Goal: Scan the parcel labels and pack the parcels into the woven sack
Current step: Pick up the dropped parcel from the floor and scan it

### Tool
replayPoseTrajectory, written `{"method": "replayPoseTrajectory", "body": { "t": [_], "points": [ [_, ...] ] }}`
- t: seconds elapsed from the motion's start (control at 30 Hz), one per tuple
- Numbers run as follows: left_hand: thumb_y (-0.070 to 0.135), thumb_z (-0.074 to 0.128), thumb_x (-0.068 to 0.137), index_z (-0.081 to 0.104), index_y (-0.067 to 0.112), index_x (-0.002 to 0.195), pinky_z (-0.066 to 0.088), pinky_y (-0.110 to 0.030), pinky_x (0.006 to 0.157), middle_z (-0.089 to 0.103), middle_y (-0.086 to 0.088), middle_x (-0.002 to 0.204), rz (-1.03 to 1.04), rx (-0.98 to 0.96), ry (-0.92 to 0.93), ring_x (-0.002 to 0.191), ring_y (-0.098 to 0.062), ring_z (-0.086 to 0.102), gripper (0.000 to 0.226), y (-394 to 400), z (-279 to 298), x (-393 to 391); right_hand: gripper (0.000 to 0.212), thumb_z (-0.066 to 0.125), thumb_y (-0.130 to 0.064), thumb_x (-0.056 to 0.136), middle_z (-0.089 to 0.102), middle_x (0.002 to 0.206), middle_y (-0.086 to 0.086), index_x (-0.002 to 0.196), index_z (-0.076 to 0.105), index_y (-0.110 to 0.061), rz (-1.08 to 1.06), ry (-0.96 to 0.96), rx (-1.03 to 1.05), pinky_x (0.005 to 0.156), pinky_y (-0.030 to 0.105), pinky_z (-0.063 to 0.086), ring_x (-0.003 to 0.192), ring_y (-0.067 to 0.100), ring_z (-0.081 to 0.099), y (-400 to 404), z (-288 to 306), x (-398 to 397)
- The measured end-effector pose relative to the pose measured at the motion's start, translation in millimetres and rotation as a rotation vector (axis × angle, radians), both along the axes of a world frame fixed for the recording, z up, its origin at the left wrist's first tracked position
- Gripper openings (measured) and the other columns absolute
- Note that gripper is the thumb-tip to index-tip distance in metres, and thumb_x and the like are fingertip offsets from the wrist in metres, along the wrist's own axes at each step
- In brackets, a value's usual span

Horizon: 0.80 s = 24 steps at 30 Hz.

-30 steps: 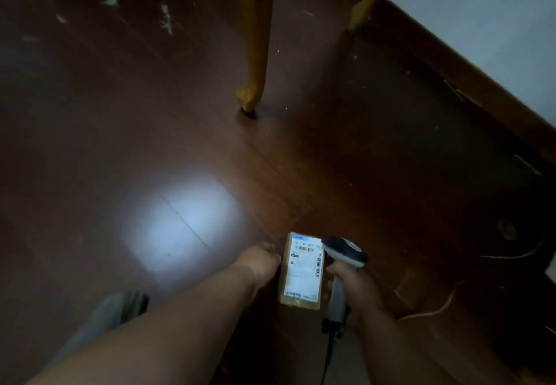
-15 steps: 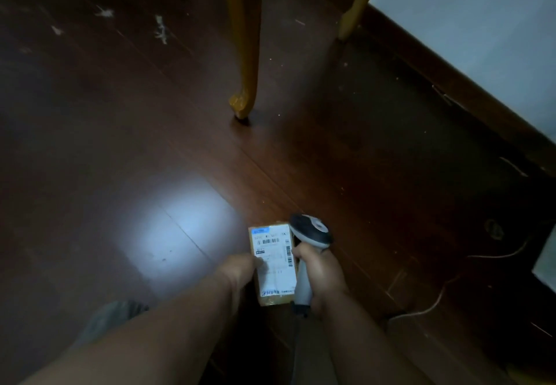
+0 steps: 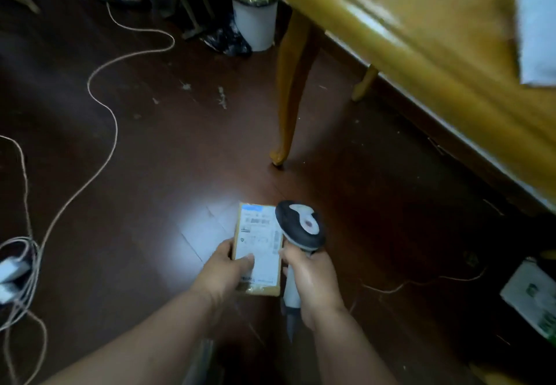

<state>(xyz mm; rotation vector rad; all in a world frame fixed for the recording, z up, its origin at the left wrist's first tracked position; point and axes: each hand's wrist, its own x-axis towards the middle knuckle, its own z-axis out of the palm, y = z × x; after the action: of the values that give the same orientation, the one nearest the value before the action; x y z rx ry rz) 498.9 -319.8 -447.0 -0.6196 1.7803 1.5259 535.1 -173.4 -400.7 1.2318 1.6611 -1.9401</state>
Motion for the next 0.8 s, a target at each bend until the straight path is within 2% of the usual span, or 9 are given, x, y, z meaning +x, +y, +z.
{"method": "replayPoseTrajectory", "body": {
  "t": [0.1,0.23,0.33,0.4,0.5,0.63,0.7,0.73,0.8],
  "points": [
    [0.011,0.064,0.095,0.060,0.023,0.121,0.061,-0.042,0.078,0.075,-0.004,0.108,0.007,0.019,0.010,0.088,-0.024,0.075,0.030,-17,55,0,0.009,0.066,-0.006,0.079,0.077,0.088,0.013,0.082,0.074,-0.009,0.019,0.034,0.043,0.083,0.053,0.057,0.088,0.031,0.074,-11,66,-7],
    [0.014,0.066,0.094,0.061,0.031,0.124,0.053,-0.024,0.053,0.077,-0.001,0.099,0.031,0.060,0.086,0.080,-0.020,0.075,0.035,-30,139,-9,0.018,0.067,-0.005,0.081,0.079,0.089,-0.001,0.088,0.071,-0.021,0.054,0.087,-0.030,0.073,0.033,0.062,0.080,0.014,0.076,-17,153,-9],
    [0.014,0.065,0.094,0.059,0.032,0.125,0.052,-0.025,0.051,0.077,-0.001,0.096,0.000,0.079,0.154,0.078,-0.022,0.075,0.036,-36,203,-25,0.035,0.069,-0.007,0.078,0.079,0.099,-0.002,0.109,0.068,-0.024,0.041,0.135,-0.033,0.074,0.029,0.060,0.086,0.012,0.076,-21,211,-17],
    [0.014,0.065,0.095,0.059,0.035,0.120,0.054,-0.025,0.051,0.077,0.001,0.096,-0.019,0.109,0.207,0.077,-0.021,0.075,0.034,-41,243,-38,0.044,0.070,-0.008,0.076,0.079,0.099,-0.003,0.118,0.066,-0.025,0.029,0.176,-0.051,0.067,0.024,0.058,0.084,0.010,0.076,-25,248,-27],
    [0.018,0.064,0.096,0.058,0.043,0.113,0.057,-0.031,0.060,0.077,0.006,0.099,-0.030,0.143,0.296,0.083,-0.018,0.076,0.031,-49,300,-59,0.052,0.072,-0.013,0.074,0.078,0.100,-0.005,0.125,0.064,-0.023,0.043,0.243,-0.036,0.067,0.023,0.057,0.086,0.008,0.075,-32,304,-42],
    [0.021,0.059,0.099,0.050,0.042,0.130,0.060,-0.038,0.067,0.072,0.005,0.112,-0.068,0.216,0.408,0.089,-0.018,0.075,0.038,-43,365,-91,0.056,0.072,-0.024,0.064,0.079,0.093,-0.010,0.120,0.066,-0.023,-0.008,0.362,0.037,0.067,0.024,0.054,0.084,0.005,0.074,-34,367,-58],
    [0.025,0.055,0.101,0.045,0.044,0.136,0.062,-0.046,0.072,0.071,0.005,0.114,-0.109,0.250,0.456,0.093,-0.021,0.074,0.042,-35,393,-104,0.048,0.071,-0.026,0.064,0.079,0.095,-0.008,0.112,0.069,-0.023,-0.043,0.434,0.060,0.070,0.027,0.056,0.086,0.008,0.074,-30,393,-62],
    [0.028,0.054,0.102,0.042,0.045,0.139,0.062,-0.044,0.074,0.071,0.007,0.114,-0.138,0.248,0.495,0.093,-0.020,0.074,0.043,-31,405,-109,0.041,0.072,-0.027,0.065,0.079,0.094,-0.009,0.106,0.071,-0.024,-0.060,0.464,0.073,0.072,0.029,0.058,0.086,0.009,0.074,-27,405,-62],
    [0.034,0.049,0.103,0.035,0.044,0.147,0.058,-0.023,0.071,0.068,0.011,0.117,-0.227,0.182,0.616,0.093,-0.007,0.070,0.047,-23,424,-119,0.030,0.076,-0.028,0.067,0.079,0.087,-0.010,0.096,0.070,-0.025,-0.088,0.508,0.108,0.072,0.031,0.058,0.081,0.011,0.074,-20,425,-60]
  ]
}}
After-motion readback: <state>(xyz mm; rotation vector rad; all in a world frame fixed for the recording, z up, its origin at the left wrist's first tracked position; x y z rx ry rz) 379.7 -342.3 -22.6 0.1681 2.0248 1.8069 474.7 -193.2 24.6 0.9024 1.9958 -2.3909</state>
